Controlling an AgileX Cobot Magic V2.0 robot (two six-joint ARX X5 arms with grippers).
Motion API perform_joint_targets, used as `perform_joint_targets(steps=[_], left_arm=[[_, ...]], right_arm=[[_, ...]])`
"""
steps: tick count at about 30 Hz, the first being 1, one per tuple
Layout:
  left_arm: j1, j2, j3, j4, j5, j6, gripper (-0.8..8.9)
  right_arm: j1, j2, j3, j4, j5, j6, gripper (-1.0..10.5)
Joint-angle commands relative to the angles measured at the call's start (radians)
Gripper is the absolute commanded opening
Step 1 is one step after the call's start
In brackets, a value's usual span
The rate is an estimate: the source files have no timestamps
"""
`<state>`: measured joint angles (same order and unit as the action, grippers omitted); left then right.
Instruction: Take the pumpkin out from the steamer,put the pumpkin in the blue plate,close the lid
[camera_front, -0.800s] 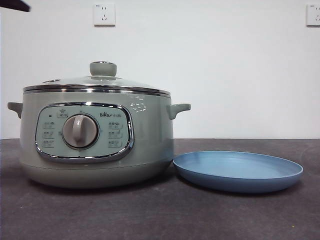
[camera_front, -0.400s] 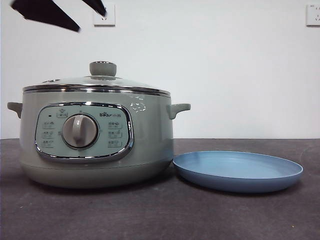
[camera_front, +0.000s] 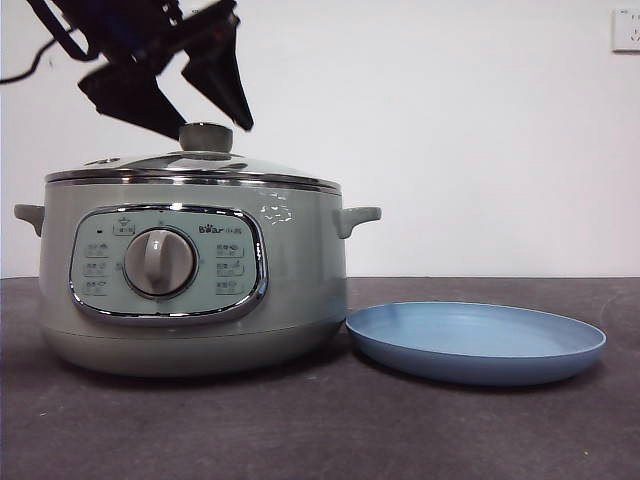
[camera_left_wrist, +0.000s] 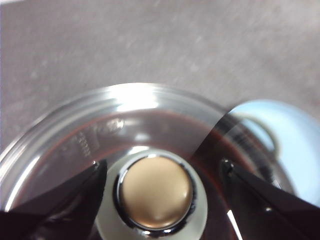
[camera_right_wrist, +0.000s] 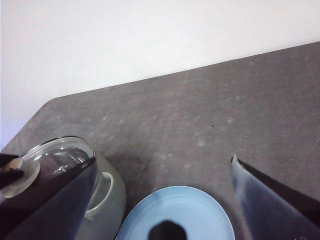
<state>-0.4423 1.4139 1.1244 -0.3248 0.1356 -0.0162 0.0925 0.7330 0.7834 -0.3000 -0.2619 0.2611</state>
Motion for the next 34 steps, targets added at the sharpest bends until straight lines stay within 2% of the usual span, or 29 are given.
perform_joint_targets(steps=[1, 4, 5, 9, 14, 20, 26, 30, 34], left_arm=[[-0.010, 0.010, -0.002, -0.013, -0.005, 0.021, 3.73], [-0.011, 0.010, -0.002, -0.020, -0.008, 0.022, 3.49], [-0.010, 0.010, -0.002, -0.020, -0.010, 0.024, 2.98], [-0.010, 0.010, -0.002, -0.029, -0.012, 0.071, -0.24], [-0.010, 0.010, -0.002, -0.021, -0.012, 0.073, -0.08], [-0.010, -0.023, -0.002, 0.011, -0.036, 0.071, -0.08], [-0.010, -0.133, -0.002, 0.002, -0.085, 0.069, -0.08], [-0.009, -0.234, -0.002, -0.014, -0.092, 0.069, -0.08], [-0.009, -0.346, -0.002, -0.074, -0.177, 0.074, -0.08]], right_arm=[[0.002, 0.000, 0.003, 0.003, -0.001, -0.008, 4.4], [0.002, 0.000, 0.003, 0.003, -0.001, -0.008, 4.4], [0.002, 0.000, 0.003, 0.002, -0.001, -0.008, 4.4], [0.002, 0.000, 0.003, 0.000, -0.001, -0.008, 4.4], [0.002, 0.000, 0.003, -0.026, 0.003, -0.008, 4.4], [0.002, 0.005, 0.003, -0.020, -0.007, 0.026, 4.4], [0.023, 0.053, 0.003, 0.031, -0.212, 0.026, 4.4], [0.081, 0.114, 0.006, 0.038, -0.216, 0.026, 4.4], [0.182, 0.204, 0.027, 0.039, -0.232, 0.022, 4.4]])
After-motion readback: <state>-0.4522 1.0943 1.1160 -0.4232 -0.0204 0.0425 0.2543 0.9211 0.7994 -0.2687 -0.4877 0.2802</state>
